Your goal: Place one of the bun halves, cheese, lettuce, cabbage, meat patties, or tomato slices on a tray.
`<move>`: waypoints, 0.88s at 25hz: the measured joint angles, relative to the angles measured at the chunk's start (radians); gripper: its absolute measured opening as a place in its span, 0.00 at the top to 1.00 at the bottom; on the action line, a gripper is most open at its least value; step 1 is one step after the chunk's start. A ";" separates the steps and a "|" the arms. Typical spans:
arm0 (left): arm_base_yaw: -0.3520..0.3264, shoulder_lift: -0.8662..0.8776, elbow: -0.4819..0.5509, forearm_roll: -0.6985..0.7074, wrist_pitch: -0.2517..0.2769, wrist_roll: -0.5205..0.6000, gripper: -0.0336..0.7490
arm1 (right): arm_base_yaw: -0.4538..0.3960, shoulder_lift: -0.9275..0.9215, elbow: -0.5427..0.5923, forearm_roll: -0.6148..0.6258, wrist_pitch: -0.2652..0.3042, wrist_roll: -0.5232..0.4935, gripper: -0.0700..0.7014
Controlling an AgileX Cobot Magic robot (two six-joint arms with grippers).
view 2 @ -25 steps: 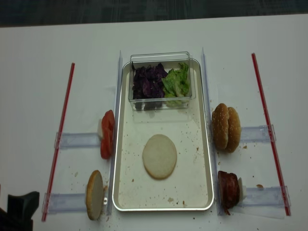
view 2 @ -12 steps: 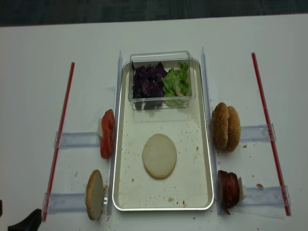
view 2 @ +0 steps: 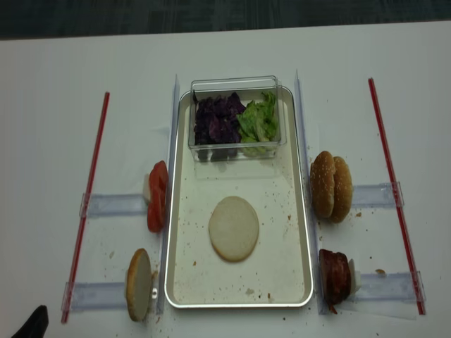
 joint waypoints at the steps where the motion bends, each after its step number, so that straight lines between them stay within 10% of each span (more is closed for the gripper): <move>1: 0.000 -0.003 0.000 0.009 -0.001 -0.009 0.29 | 0.000 0.000 0.000 0.000 0.000 0.000 0.33; 22: 0.000 -0.007 0.002 0.057 -0.005 -0.075 0.29 | 0.000 0.000 0.000 0.000 0.000 0.004 0.33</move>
